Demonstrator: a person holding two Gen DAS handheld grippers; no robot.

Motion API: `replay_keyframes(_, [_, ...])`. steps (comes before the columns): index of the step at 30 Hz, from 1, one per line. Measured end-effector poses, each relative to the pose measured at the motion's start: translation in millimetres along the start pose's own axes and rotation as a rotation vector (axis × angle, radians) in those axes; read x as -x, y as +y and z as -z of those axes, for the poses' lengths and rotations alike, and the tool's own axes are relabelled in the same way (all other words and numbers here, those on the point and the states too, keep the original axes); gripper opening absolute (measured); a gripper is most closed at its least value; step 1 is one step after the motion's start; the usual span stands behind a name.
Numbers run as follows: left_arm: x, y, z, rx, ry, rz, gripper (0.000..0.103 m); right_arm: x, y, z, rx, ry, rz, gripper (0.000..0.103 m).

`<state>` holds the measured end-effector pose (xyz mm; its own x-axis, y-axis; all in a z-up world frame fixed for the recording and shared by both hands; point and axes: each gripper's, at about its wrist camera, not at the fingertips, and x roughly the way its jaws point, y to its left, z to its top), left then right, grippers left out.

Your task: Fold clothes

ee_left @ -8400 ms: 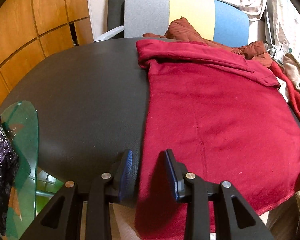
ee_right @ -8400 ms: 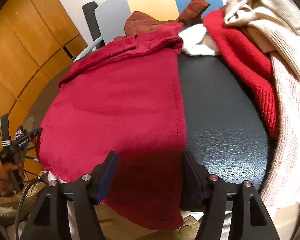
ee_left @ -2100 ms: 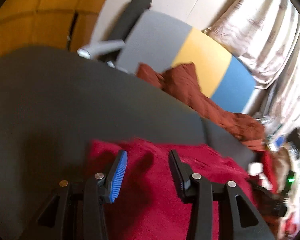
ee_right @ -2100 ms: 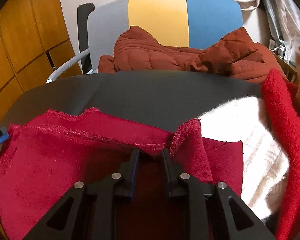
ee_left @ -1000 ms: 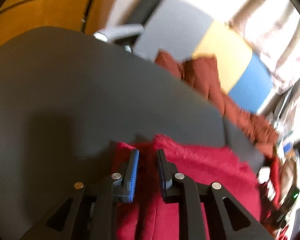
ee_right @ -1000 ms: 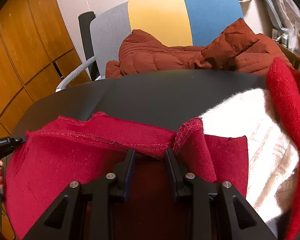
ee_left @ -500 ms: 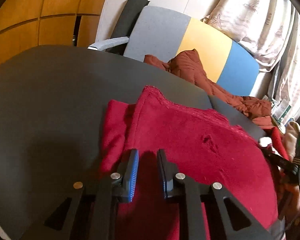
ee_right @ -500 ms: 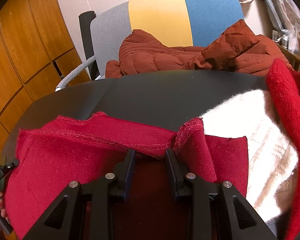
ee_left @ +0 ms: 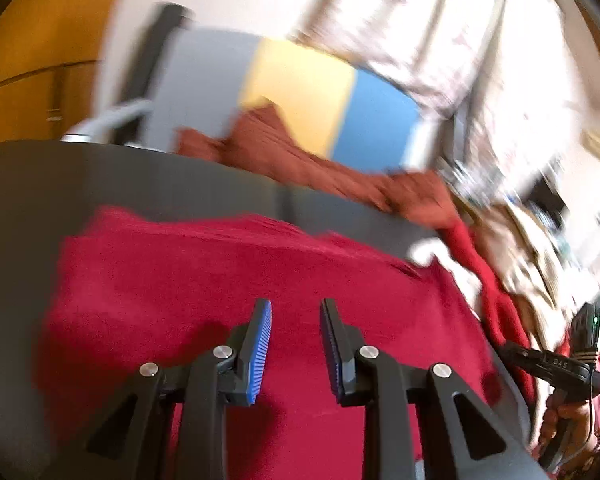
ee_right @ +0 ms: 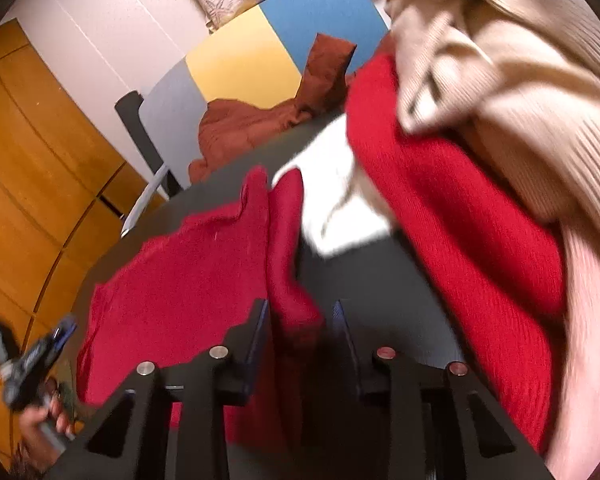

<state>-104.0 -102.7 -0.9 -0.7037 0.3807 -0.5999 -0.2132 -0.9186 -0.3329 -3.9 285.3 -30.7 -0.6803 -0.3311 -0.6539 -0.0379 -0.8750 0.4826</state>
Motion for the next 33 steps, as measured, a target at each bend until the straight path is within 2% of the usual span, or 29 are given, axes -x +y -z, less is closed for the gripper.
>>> replay_keyframes(3, [-31, -51, 2, -0.09, 0.077, 0.067, 0.025, 3, -7, 8, -0.019, -0.006, -0.02, 0.034])
replay_keyframes(9, [-87, -139, 1, -0.281, 0.138, 0.137, 0.025, -19, -21, -2, -0.062, 0.021, 0.002, 0.034])
replay_keyframes(16, [-132, -162, -2, -0.213, 0.221, 0.115, 0.025, -50, -15, -11, -0.05, 0.068, -0.099, 0.034])
replay_keyframes(17, [-142, -166, -2, -0.227, 0.241, 0.108, 0.025, -52, -11, -9, -0.023, 0.08, -0.106, 0.023])
replay_keyframes(18, [-150, -169, 0, -0.243, 0.261, 0.107, 0.025, -54, -6, -7, 0.006, 0.092, -0.11, 0.02])
replay_keyframes(20, [-158, -171, 4, -0.253, 0.282, 0.12, 0.025, -48, 1, -2, 0.05, 0.099, -0.095, 0.016])
replay_keyframes(23, [-155, -167, 7, -0.233, 0.281, 0.164, 0.026, -26, 1, 3, 0.026, 0.081, -0.101, 0.015])
replay_keyframes(26, [-152, -163, 10, -0.213, 0.279, 0.207, 0.026, -32, 2, 15, 0.064, 0.113, -0.044, 0.015])
replay_keyframes(28, [-150, -160, 13, -0.199, 0.278, 0.236, 0.026, -33, 1, 12, 0.068, 0.1, -0.057, 0.017])
replay_keyframes(29, [-149, -158, 14, -0.193, 0.277, 0.251, 0.026, -30, -1, 6, 0.052, 0.089, -0.095, 0.022])
replay_keyframes(31, [-147, -155, 16, -0.179, 0.276, 0.28, 0.026, -22, -7, -9, 0.009, 0.044, -0.129, 0.024])
replay_keyframes(33, [-146, -154, 17, -0.172, 0.275, 0.295, 0.026, -16, -16, -24, -0.027, -0.003, -0.128, 0.039])
